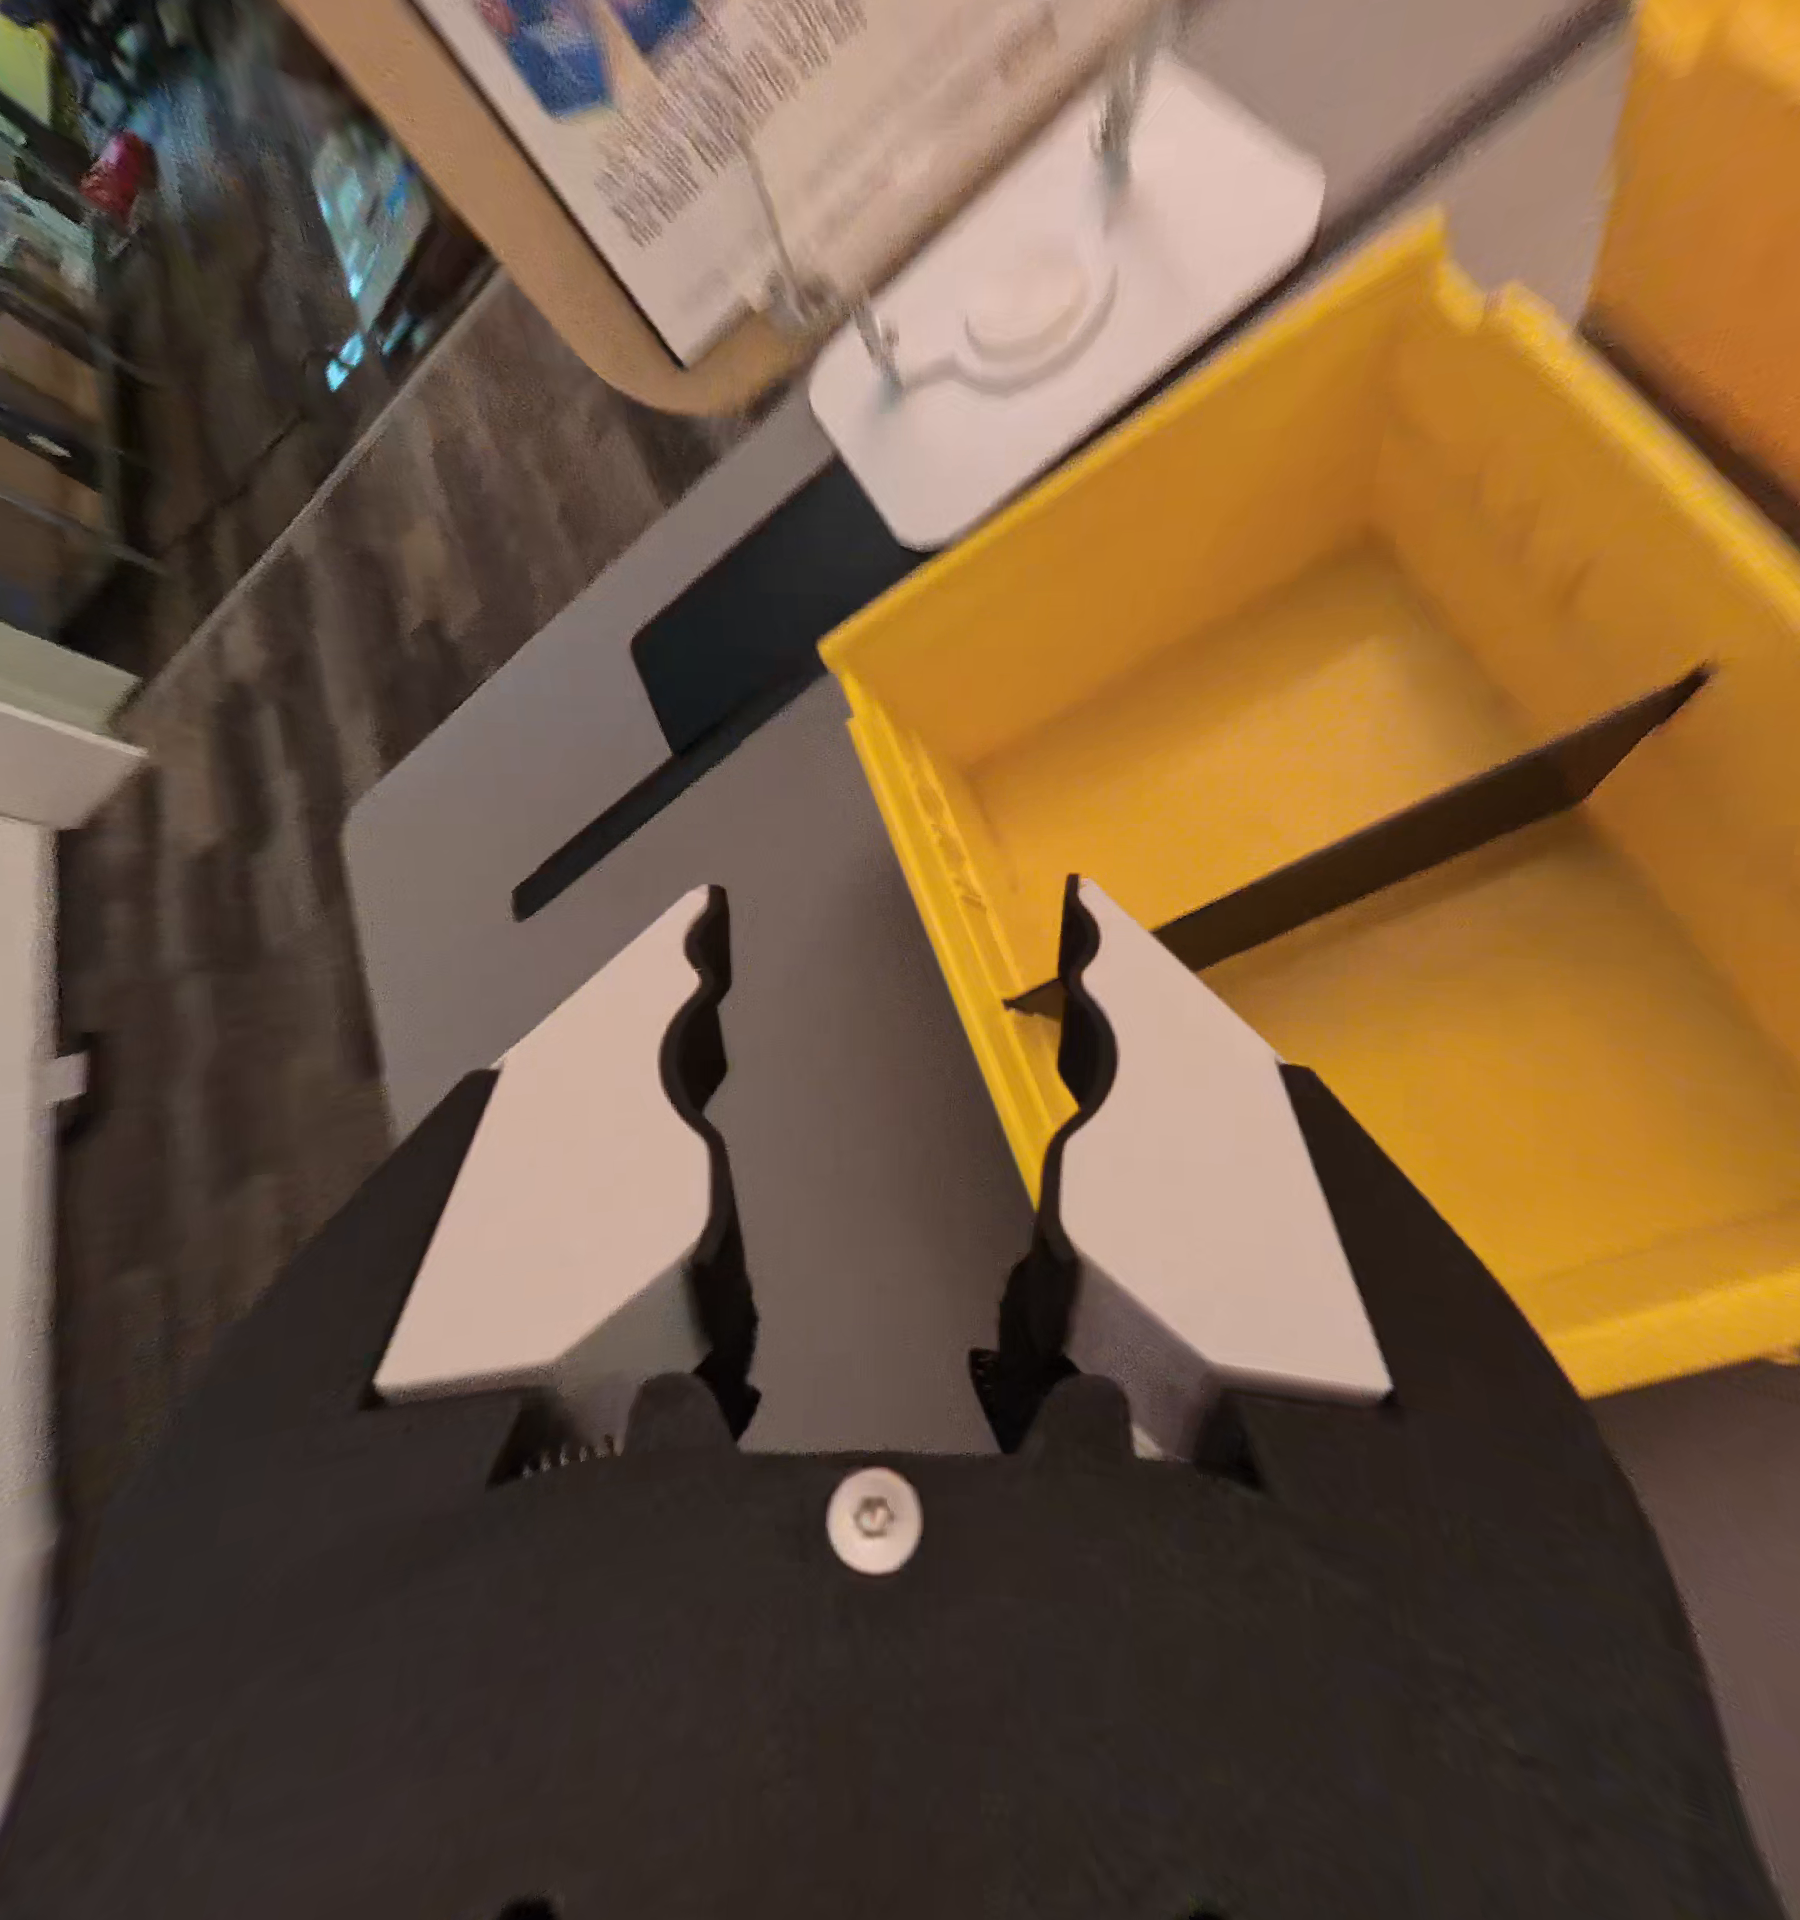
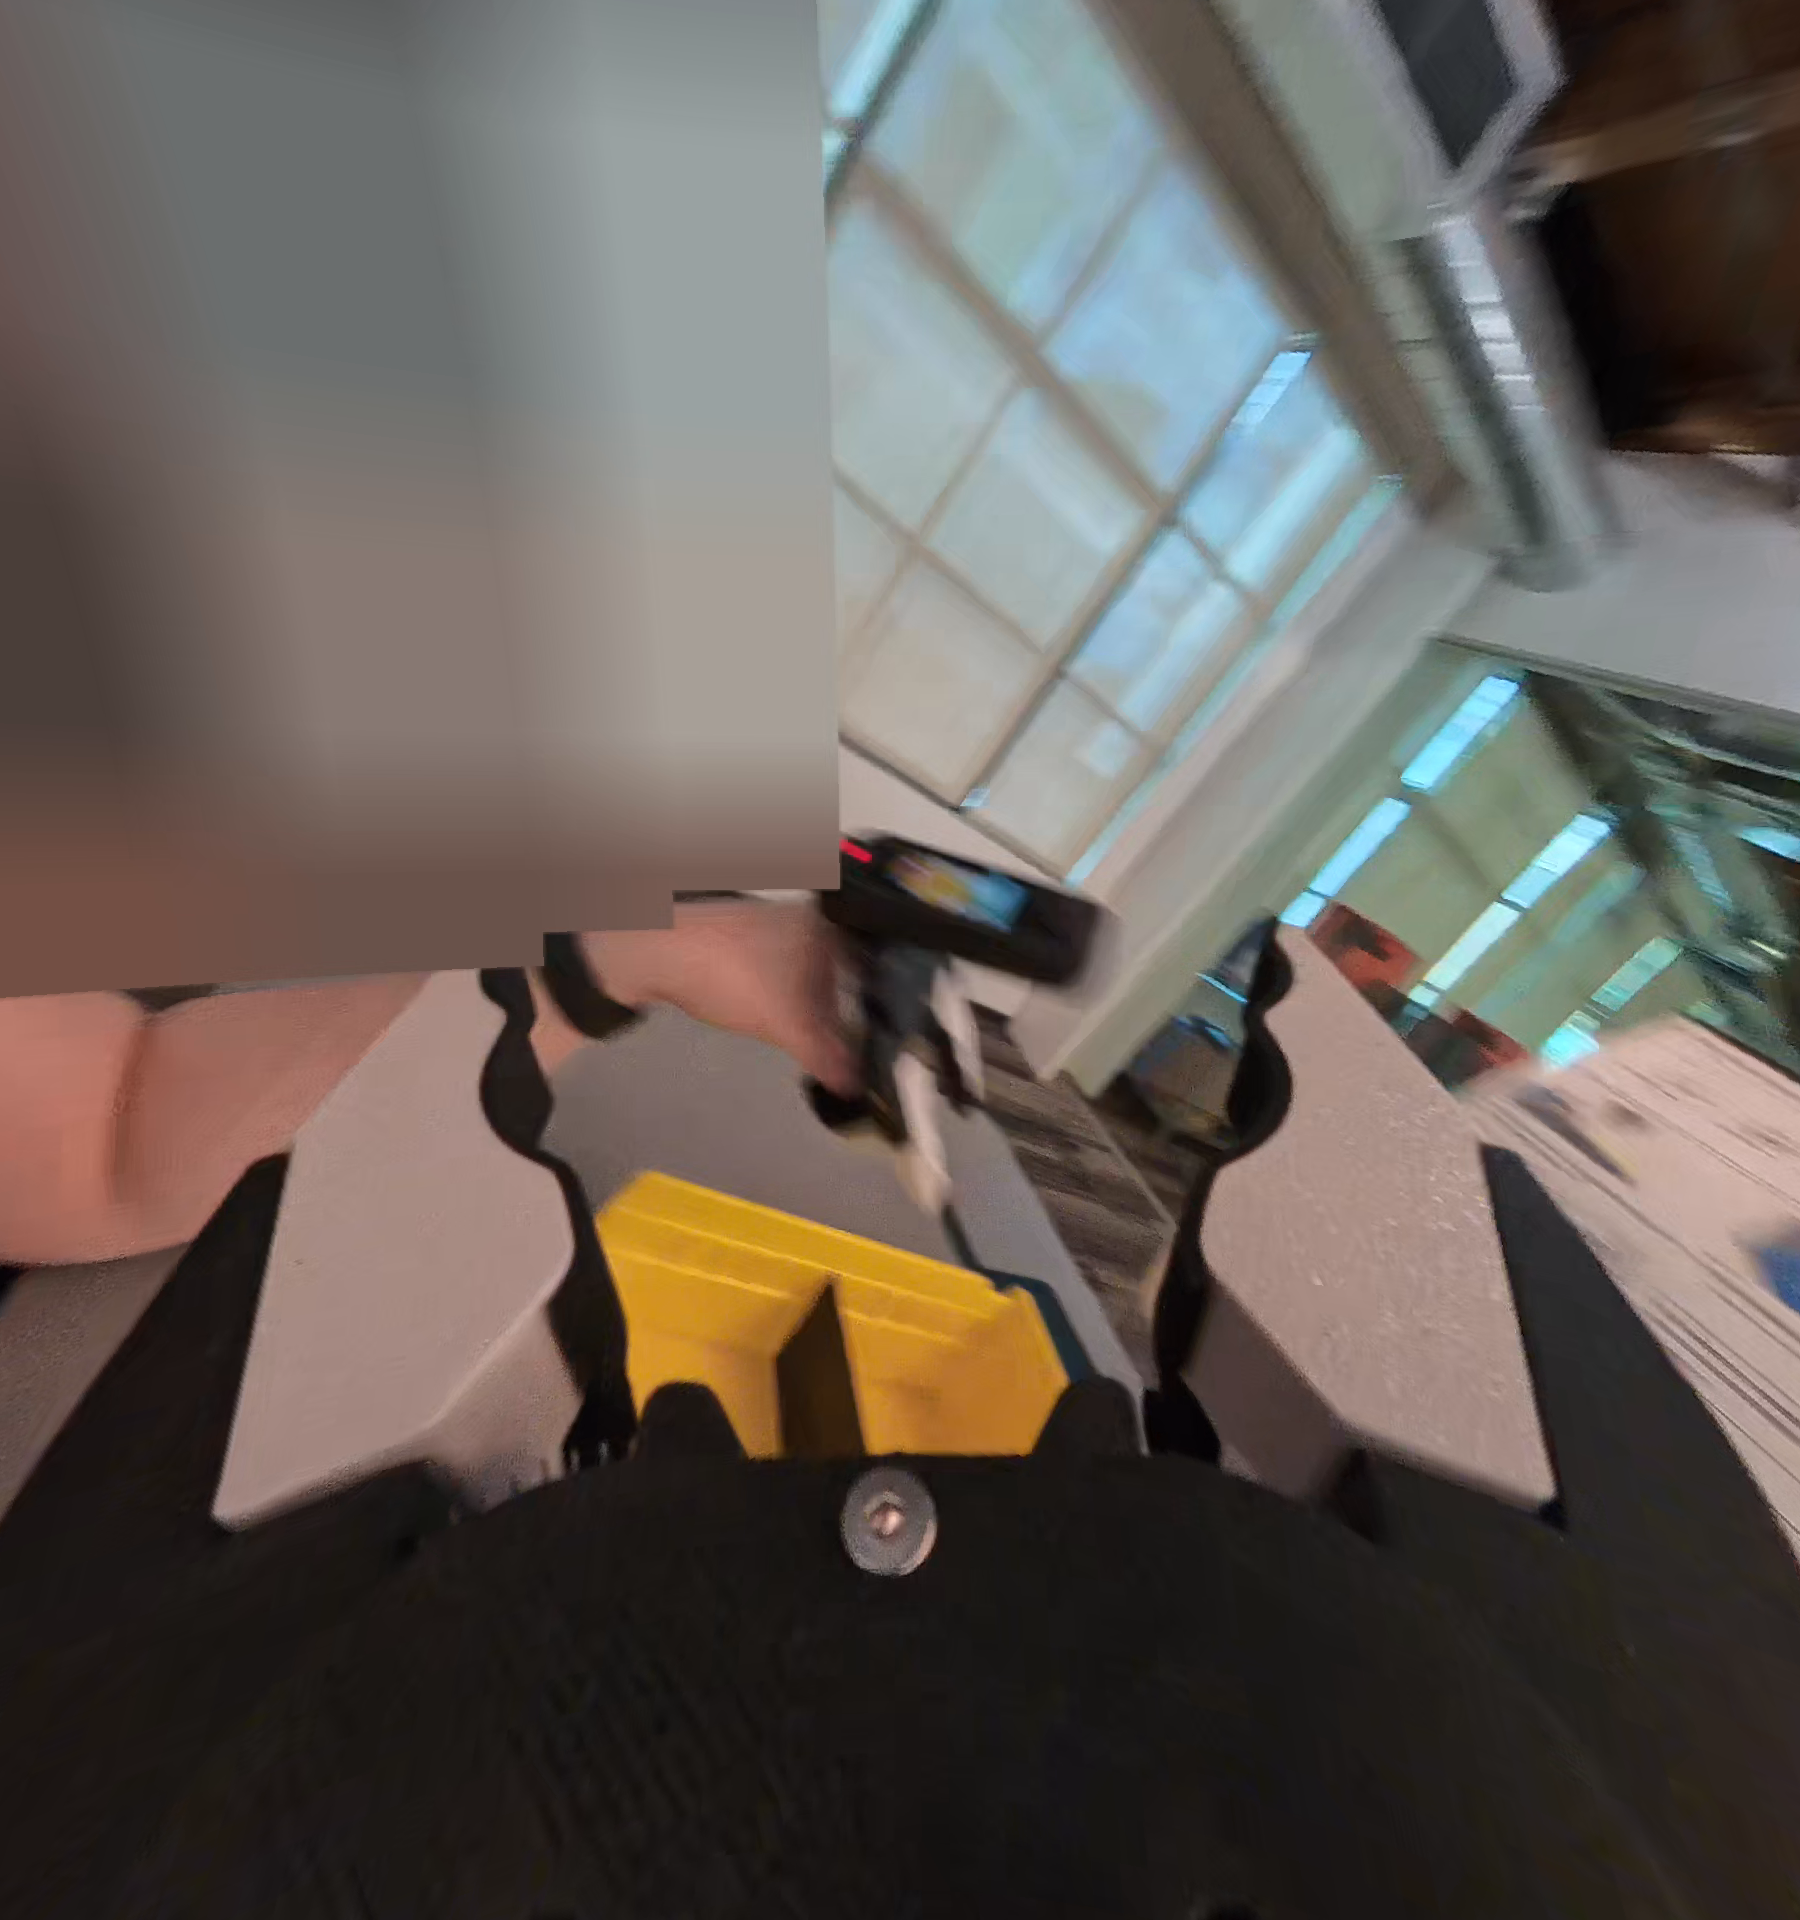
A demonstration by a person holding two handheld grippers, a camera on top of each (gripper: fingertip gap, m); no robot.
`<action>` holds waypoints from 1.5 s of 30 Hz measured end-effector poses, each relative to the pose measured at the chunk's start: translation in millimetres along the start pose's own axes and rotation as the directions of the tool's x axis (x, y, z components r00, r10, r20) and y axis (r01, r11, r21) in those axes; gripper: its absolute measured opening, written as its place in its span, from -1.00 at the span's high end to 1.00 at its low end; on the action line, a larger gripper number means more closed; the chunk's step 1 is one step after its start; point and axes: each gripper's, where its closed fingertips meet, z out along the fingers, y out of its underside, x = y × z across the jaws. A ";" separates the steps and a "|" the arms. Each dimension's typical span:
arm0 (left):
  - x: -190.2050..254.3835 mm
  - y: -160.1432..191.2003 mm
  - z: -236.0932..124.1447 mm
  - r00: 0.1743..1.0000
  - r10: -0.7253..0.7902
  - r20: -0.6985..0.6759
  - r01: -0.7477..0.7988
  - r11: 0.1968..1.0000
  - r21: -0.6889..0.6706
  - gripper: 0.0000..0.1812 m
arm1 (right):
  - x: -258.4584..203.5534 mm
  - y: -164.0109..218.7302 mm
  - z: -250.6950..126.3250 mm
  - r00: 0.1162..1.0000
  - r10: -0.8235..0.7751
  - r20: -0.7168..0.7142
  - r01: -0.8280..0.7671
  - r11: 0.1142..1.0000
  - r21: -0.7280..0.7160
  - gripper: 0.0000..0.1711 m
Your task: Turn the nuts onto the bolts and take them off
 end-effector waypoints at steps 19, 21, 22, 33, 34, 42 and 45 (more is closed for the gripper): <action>0.3 79.9 16.6 0.687 -0.508 -0.519 0.443 0.860 -0.254 0.26 | 95.7 319.0 -305.2 0.528 0.288 -0.799 -0.812 -0.105 -0.575 0.19; 9.3 87.9 29.3 0.686 -0.525 -0.504 0.415 0.851 -0.321 0.25 | 90.2 332.5 -305.0 0.473 0.285 -0.834 -0.829 -0.177 -0.531 0.23; 12.3 91.5 34.4 0.695 -0.528 -0.488 0.401 0.848 -0.346 0.25 | 87.4 338.8 -307.3 0.472 0.265 -0.841 -0.823 -0.208 -0.528 0.29; 62.8 96.5 23.6 0.585 -0.497 -0.641 0.225 0.859 -0.460 0.60 | 102.9 316.0 -269.8 0.513 0.178 -0.840 -0.842 -0.087 -0.533 0.36; 59.8 93.6 21.6 0.579 -0.498 -0.645 0.239 0.860 -0.450 0.60 | 109.3 301.7 -240.1 0.531 0.216 -0.819 -0.842 0.025 -0.539 0.38; -3.9 24.4 -17.8 0.782 -0.319 -0.536 0.379 0.925 0.002 0.55 | 46.8 287.3 -10.0 0.492 0.651 -0.578 -0.769 0.014 -0.639 0.54; -27.2 -10.3 -40.9 0.901 -0.227 -0.369 0.337 0.903 0.268 0.40 | 50.3 341.2 -16.2 0.545 0.464 -0.698 -0.726 -0.155 -0.670 0.51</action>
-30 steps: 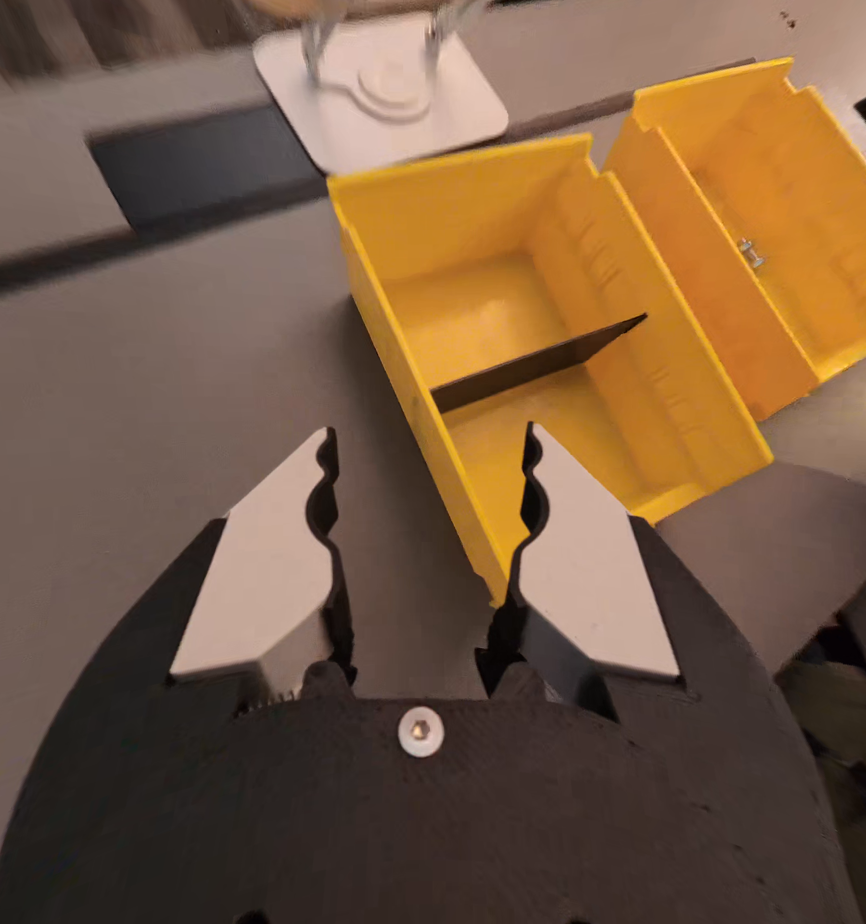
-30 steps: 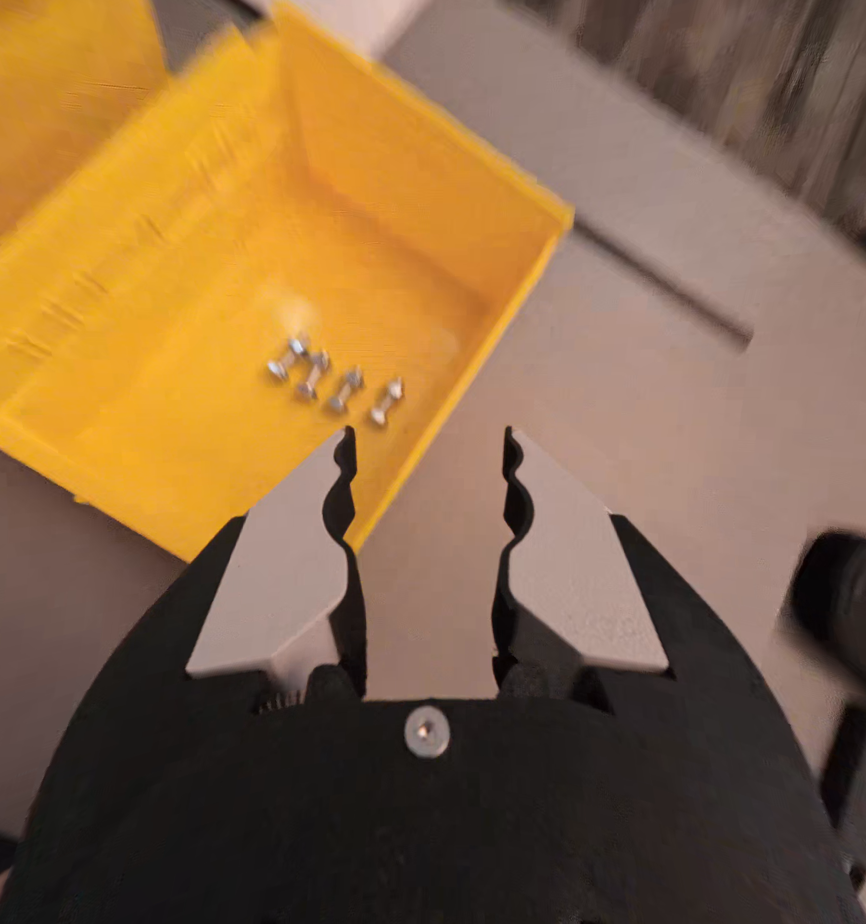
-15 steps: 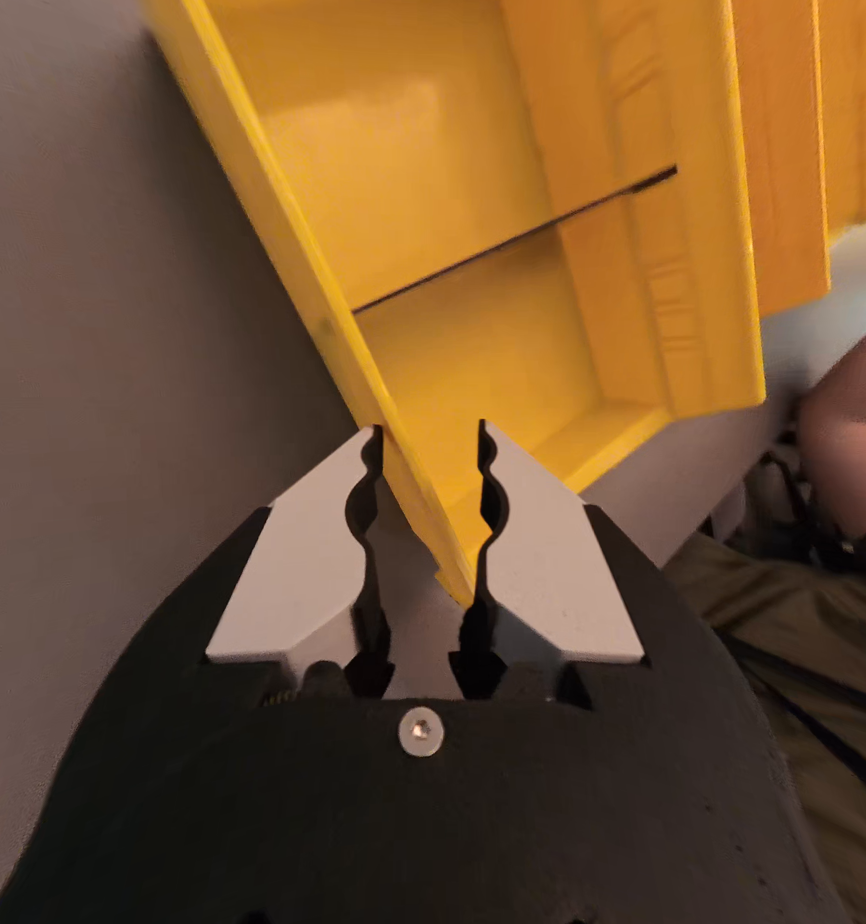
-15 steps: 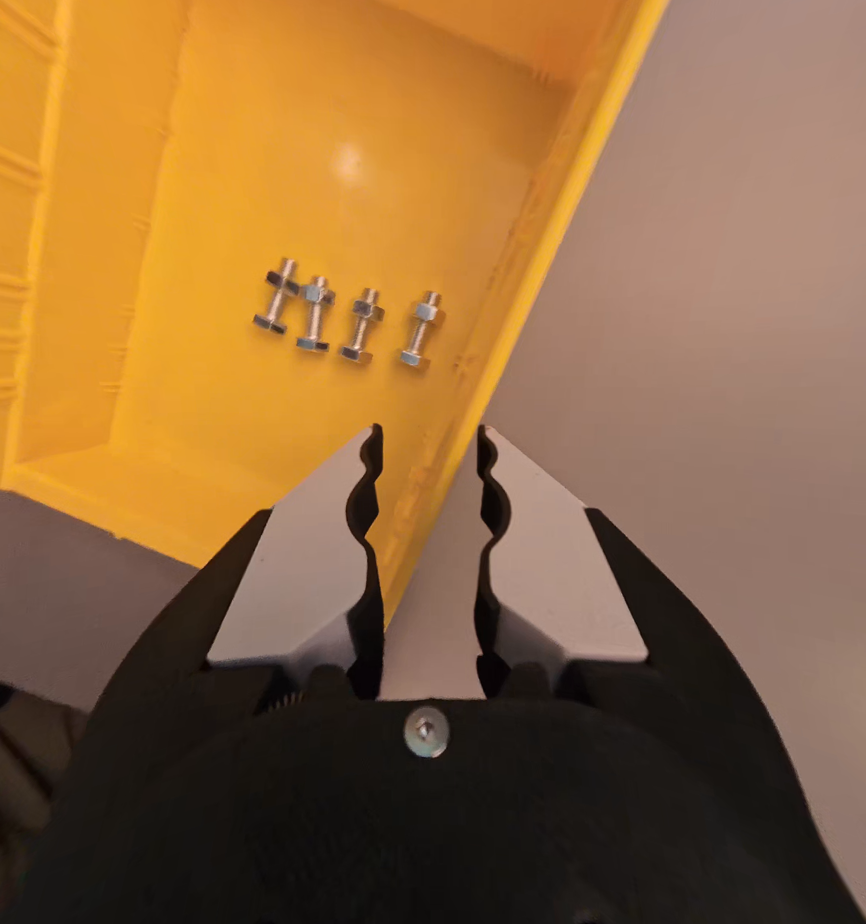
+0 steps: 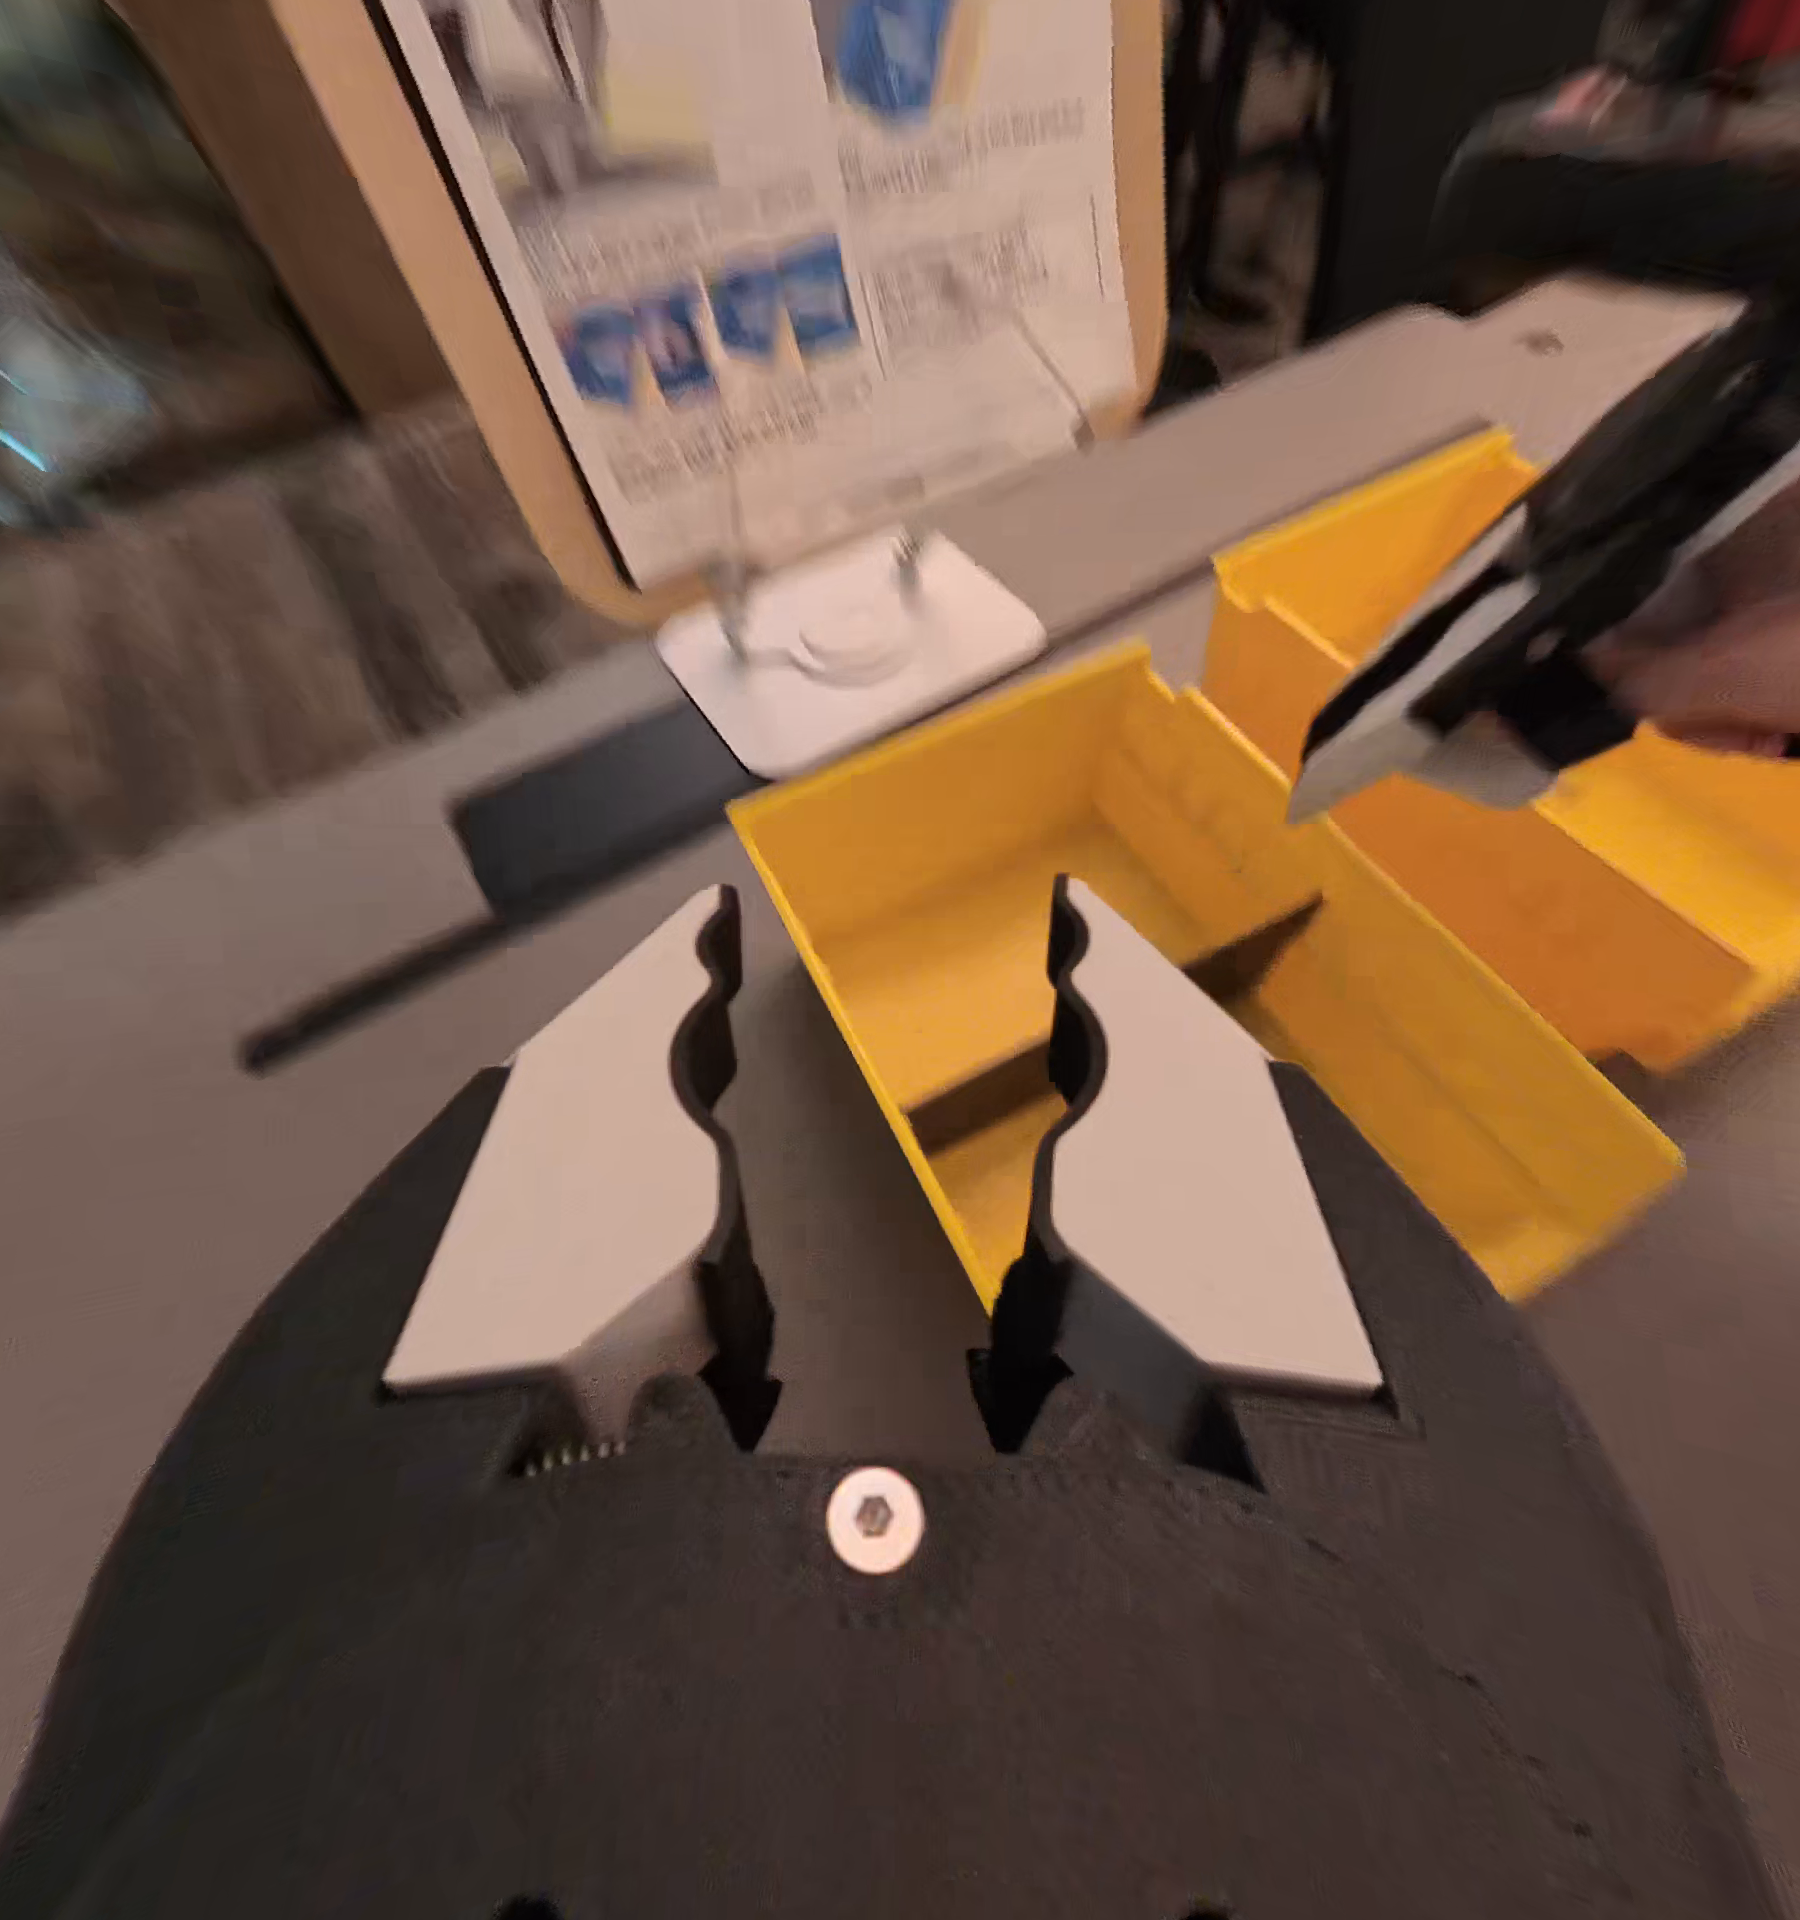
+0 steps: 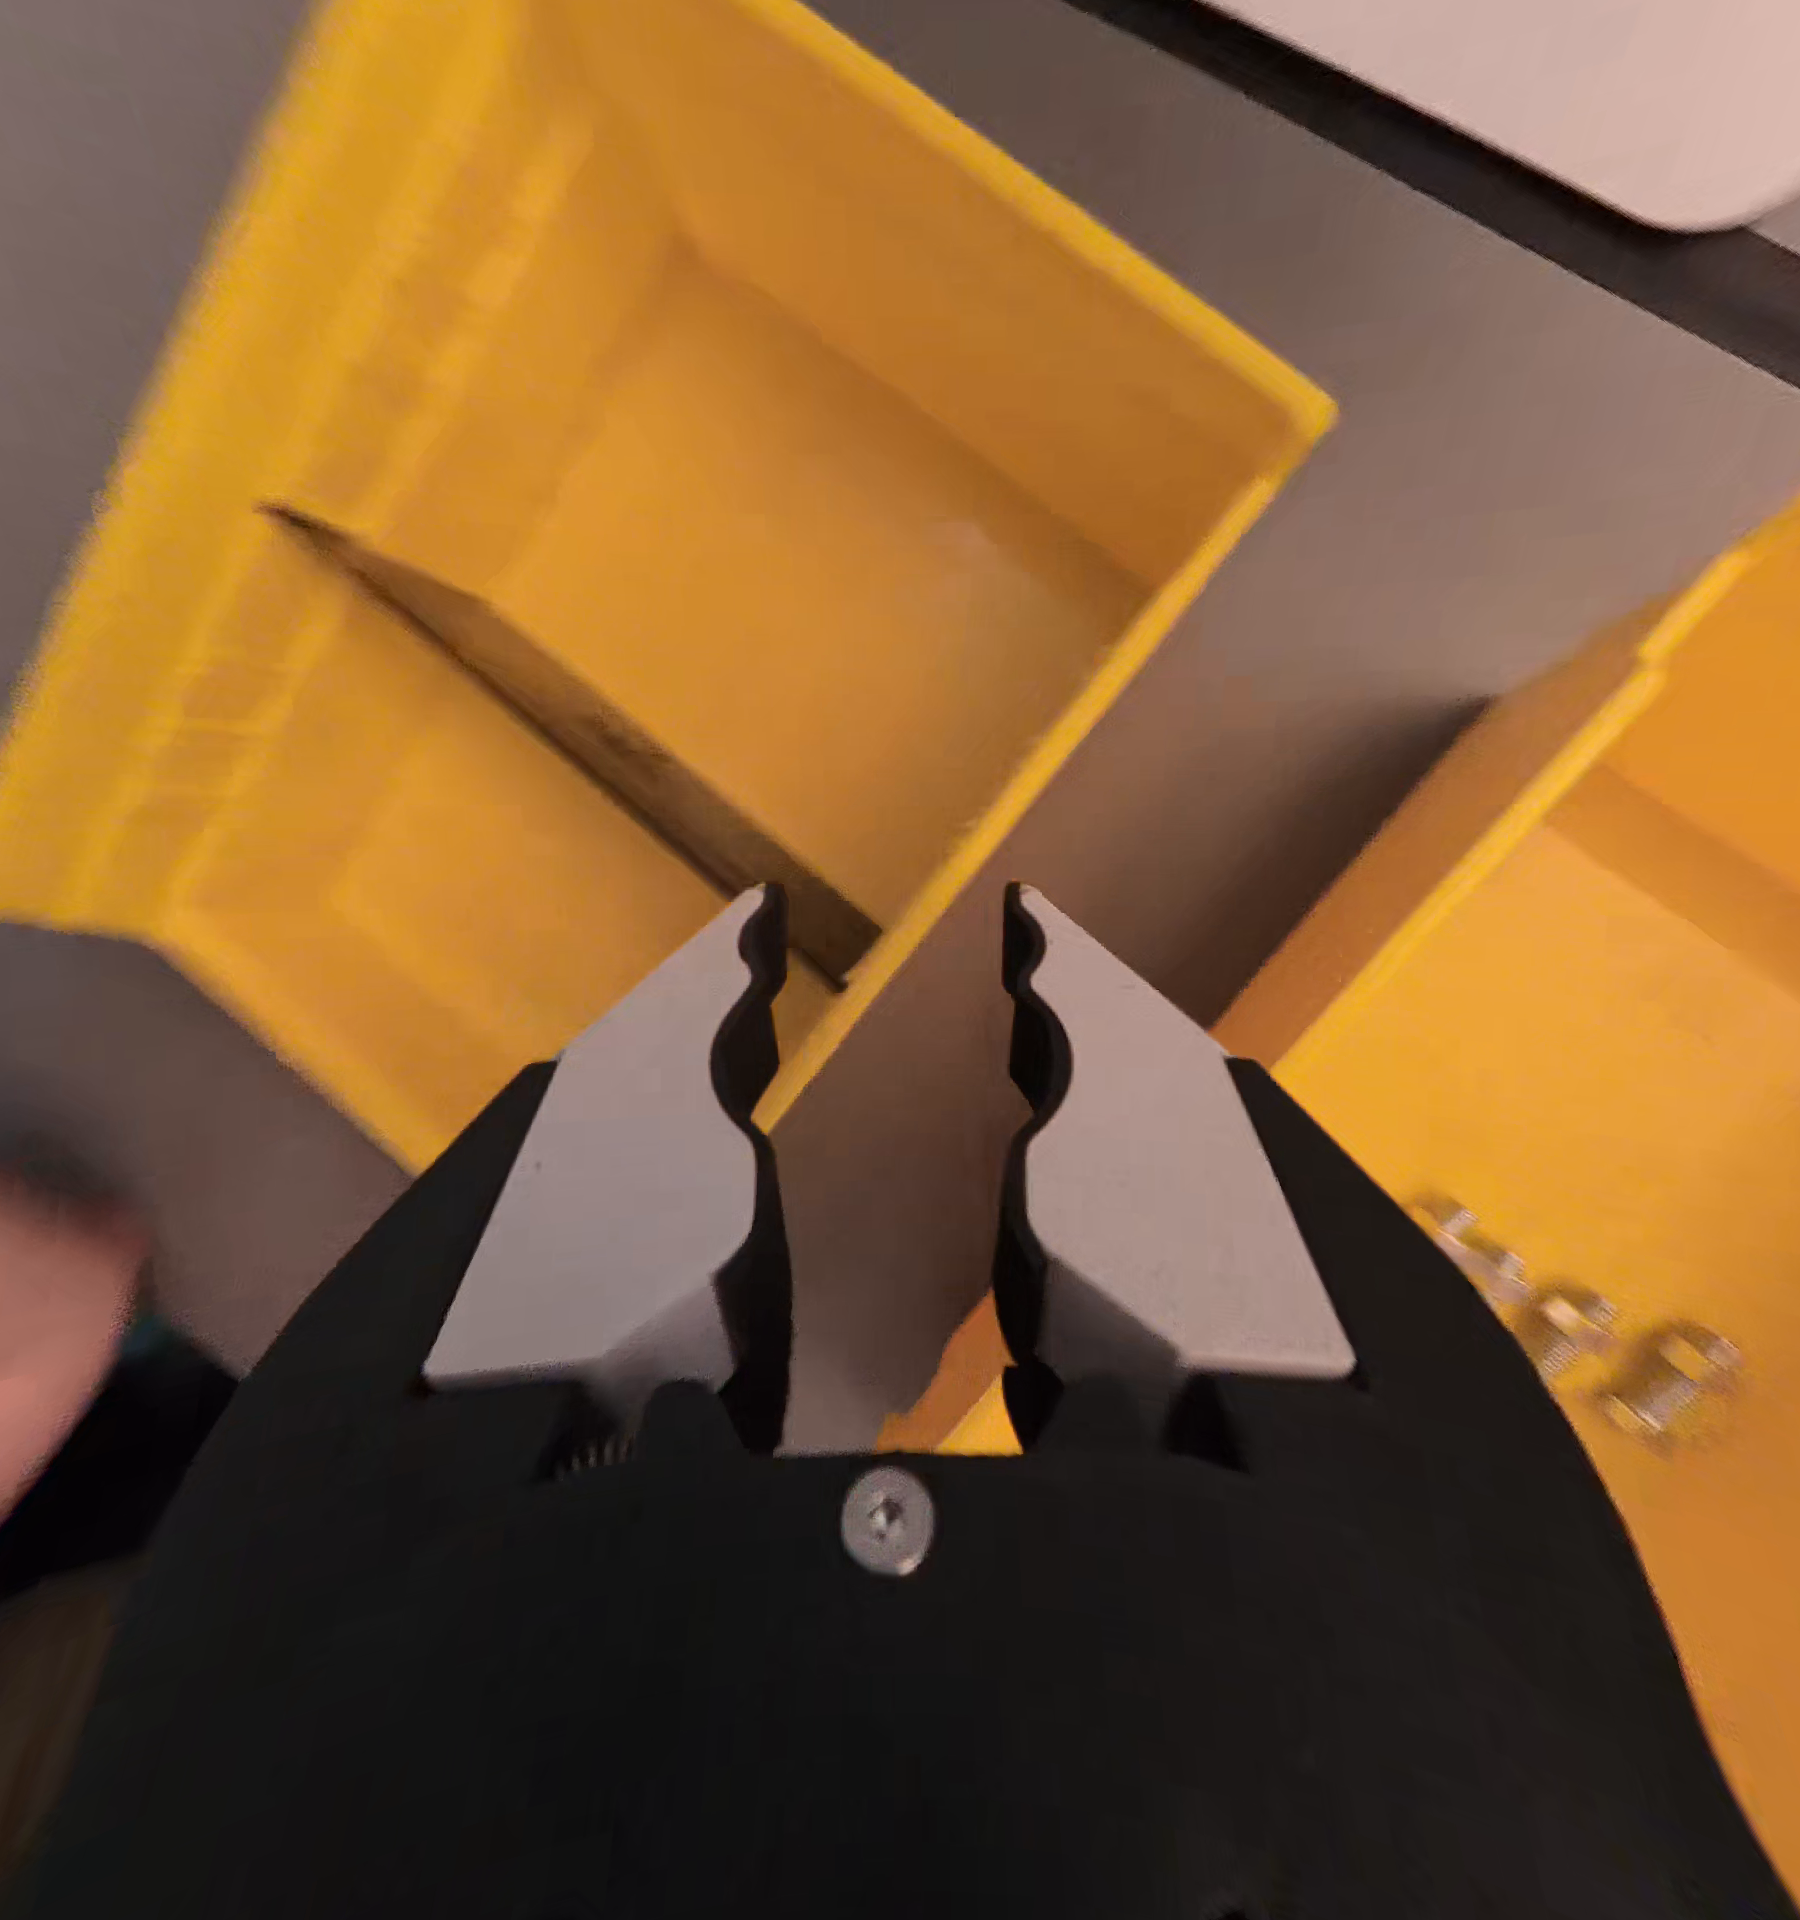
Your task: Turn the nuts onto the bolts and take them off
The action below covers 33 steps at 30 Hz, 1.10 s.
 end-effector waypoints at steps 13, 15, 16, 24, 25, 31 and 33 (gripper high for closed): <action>20.8 -43.3 16.2 0.785 0.423 0.453 -0.452 0.891 -0.050 0.25 | 18.8 13.1 73.2 0.928 0.369 -0.046 -0.368 0.896 -0.247 0.75; 27.7 -47.3 15.8 0.755 0.460 0.468 -0.494 0.867 -0.056 0.29 | 22.4 16.1 77.5 0.925 0.370 -0.085 -0.379 0.889 -0.258 0.84; 30.0 -49.4 14.5 0.743 0.470 0.476 -0.508 0.859 -0.055 0.29 | 24.5 15.5 77.9 0.925 0.366 -0.107 -0.381 0.889 -0.255 0.90; 14.1 -57.9 -22.0 0.776 0.390 0.495 -0.466 0.884 0.035 0.21 | 6.8 14.9 70.4 0.926 0.367 -0.085 -0.375 0.871 -0.316 0.96; 7.4 -58.9 -33.7 0.782 0.370 0.502 -0.458 0.887 0.059 0.21 | 4.2 10.7 66.5 0.930 0.359 -0.076 -0.365 0.878 -0.310 0.96; -33.0 -57.8 -119.9 0.912 0.023 0.409 -0.186 0.913 0.364 0.06 | -3.2 -33.5 -1.3 0.949 0.316 -0.014 -0.309 0.916 -0.257 0.96; -32.5 -63.4 -149.3 0.961 -0.098 0.260 -0.055 0.849 0.525 0.05 | 2.3 -51.6 -44.2 0.957 0.291 0.014 -0.282 0.937 -0.207 0.97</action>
